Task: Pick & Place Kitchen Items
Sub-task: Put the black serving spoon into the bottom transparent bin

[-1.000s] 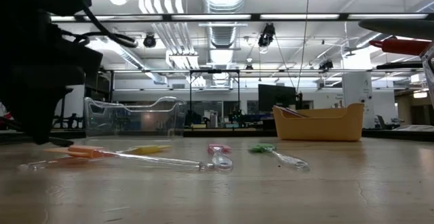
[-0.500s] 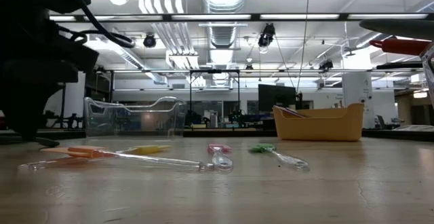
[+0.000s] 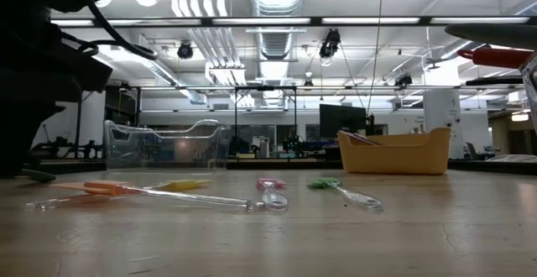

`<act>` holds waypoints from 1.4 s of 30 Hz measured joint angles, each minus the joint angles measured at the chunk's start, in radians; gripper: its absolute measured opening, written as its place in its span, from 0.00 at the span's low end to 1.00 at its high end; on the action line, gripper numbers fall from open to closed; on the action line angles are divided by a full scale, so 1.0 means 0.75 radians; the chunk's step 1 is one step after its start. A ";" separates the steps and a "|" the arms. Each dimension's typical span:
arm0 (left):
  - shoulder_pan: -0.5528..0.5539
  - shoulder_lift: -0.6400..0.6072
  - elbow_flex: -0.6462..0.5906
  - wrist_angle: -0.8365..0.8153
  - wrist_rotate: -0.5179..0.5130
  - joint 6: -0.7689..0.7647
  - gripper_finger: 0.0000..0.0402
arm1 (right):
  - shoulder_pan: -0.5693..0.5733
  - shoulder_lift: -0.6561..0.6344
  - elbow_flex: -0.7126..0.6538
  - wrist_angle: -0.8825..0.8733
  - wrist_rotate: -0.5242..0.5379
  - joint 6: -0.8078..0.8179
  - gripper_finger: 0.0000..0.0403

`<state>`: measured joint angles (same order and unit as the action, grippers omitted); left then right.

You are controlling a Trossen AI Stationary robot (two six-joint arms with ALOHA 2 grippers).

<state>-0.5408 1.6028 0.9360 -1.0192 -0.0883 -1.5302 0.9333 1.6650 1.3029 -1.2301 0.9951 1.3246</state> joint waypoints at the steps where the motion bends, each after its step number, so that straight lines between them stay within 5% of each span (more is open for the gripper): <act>1: -0.001 0.000 -0.007 0.026 -0.002 0.025 0.52 | 0.000 0.000 0.000 0.005 0.000 0.000 0.12; 10: 0.026 0.000 -0.022 0.092 -0.035 0.340 0.66 | 0.000 0.001 -0.002 0.024 -0.001 0.000 0.16; 18: 0.032 -0.002 0.066 0.027 0.181 0.338 0.67 | -0.001 0.001 -0.002 0.031 -0.001 -0.021 0.21; 26: 0.026 -0.003 0.112 -0.186 0.199 0.091 0.67 | 0.004 0.002 -0.002 0.052 -0.001 -0.022 0.24; 42: 0.026 -0.006 -0.013 0.032 0.215 0.014 0.67 | 0.009 0.045 -0.004 0.075 -0.046 -0.040 0.21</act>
<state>-0.5217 1.5986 0.9264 -0.9951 0.0732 -1.5196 0.9398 1.6989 1.2999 -1.1735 0.9607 1.2947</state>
